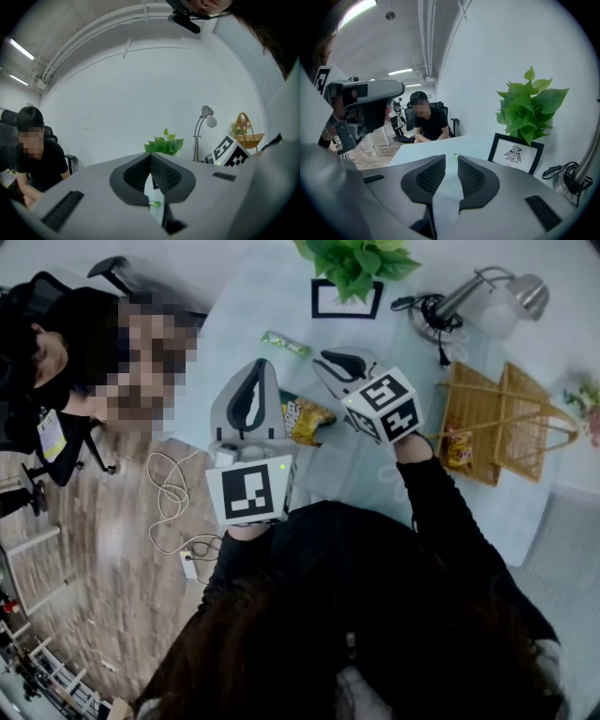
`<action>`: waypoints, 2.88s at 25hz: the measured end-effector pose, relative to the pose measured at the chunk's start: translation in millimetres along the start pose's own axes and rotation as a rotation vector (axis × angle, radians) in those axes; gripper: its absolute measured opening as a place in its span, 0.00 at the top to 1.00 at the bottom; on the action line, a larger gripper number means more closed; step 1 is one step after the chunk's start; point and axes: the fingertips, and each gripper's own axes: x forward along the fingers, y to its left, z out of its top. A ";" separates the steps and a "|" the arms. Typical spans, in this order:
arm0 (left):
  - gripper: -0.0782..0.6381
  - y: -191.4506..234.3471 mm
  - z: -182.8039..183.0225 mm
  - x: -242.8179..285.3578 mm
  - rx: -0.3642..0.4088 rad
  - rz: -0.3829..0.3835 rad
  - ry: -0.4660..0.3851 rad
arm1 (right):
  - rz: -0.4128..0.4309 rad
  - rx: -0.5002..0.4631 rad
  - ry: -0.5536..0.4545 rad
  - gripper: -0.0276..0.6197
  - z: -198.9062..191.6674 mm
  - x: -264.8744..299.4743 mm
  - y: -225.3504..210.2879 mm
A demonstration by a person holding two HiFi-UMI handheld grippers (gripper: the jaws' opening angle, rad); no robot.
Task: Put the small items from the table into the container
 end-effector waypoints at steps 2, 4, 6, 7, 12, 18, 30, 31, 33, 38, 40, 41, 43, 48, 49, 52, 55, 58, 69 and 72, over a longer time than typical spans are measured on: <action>0.89 3.2 -0.6 -0.7 0.003 0.002 0.001 | 0.001 0.003 0.022 0.81 -5.6 10.7 -0.3; 0.89 6.2 -1.7 -1.3 0.002 0.004 0.004 | -0.004 0.001 0.042 0.80 -10.6 21.5 -1.3; 0.89 8.1 -1.8 -1.6 0.003 0.002 0.004 | -0.010 -0.004 0.064 0.78 -16.4 32.5 -3.1; 0.89 8.6 -1.3 -1.4 0.004 -0.001 0.003 | -0.015 -0.008 0.078 0.77 -19.7 38.1 -4.6; 0.89 7.5 -0.8 -0.5 0.006 -0.016 0.004 | -0.048 -0.034 0.154 0.76 -41.9 65.9 -19.4; 0.89 14.4 -5.0 0.4 0.002 -0.016 0.020 | -0.052 -0.079 0.196 0.76 -53.4 93.6 -25.4; 0.89 18.8 -10.4 1.1 0.001 -0.029 0.031 | -0.077 -0.118 0.278 0.77 -72.3 112.9 -28.0; 0.89 19.1 -10.3 1.0 0.001 -0.030 0.031 | -0.078 -0.117 0.283 0.80 -72.5 112.5 -27.6; 0.89 18.4 -9.8 1.1 0.002 -0.036 0.029 | -0.084 -0.115 0.288 0.83 -72.7 111.4 -27.8; 0.89 18.4 -6.7 0.5 0.005 -0.050 0.026 | -0.102 -0.095 0.281 0.88 -69.8 102.9 -29.0; 0.89 18.6 -6.5 0.9 0.003 -0.055 0.024 | -0.114 -0.084 0.267 0.89 -65.9 95.5 -31.2; 0.89 18.2 -6.5 1.3 0.002 -0.058 0.022 | -0.120 -0.080 0.257 0.89 -63.4 91.3 -32.5; 0.89 16.3 -6.2 2.6 0.001 -0.067 0.019 | -0.129 -0.073 0.235 0.89 -57.8 82.7 -34.2; 0.89 5.7 -3.8 8.6 0.002 -0.106 0.009 | -0.153 -0.054 0.196 0.90 -46.3 55.9 -38.5; 0.89 2.7 -3.4 10.1 0.002 -0.115 0.008 | -0.159 -0.049 0.190 0.90 -44.9 49.9 -39.3; 0.89 -7.4 -1.2 15.3 0.002 -0.147 0.001 | -0.178 -0.031 0.167 0.90 -40.2 31.1 -42.3; 0.89 -19.6 1.1 20.3 0.000 -0.183 -0.006 | -0.204 -0.013 0.149 0.90 -35.7 9.9 -45.8; 0.89 -31.0 2.6 23.9 -0.006 -0.215 -0.008 | -0.220 0.003 0.129 0.90 -29.8 -12.7 -45.9; 0.89 -88.6 9.8 35.2 -0.002 -0.347 -0.020 | -0.307 0.125 0.050 0.90 -33.6 -114.0 -42.5; 0.89 -106.6 11.6 35.3 0.003 -0.387 -0.023 | -0.337 0.143 0.038 0.90 -42.0 -139.9 -38.4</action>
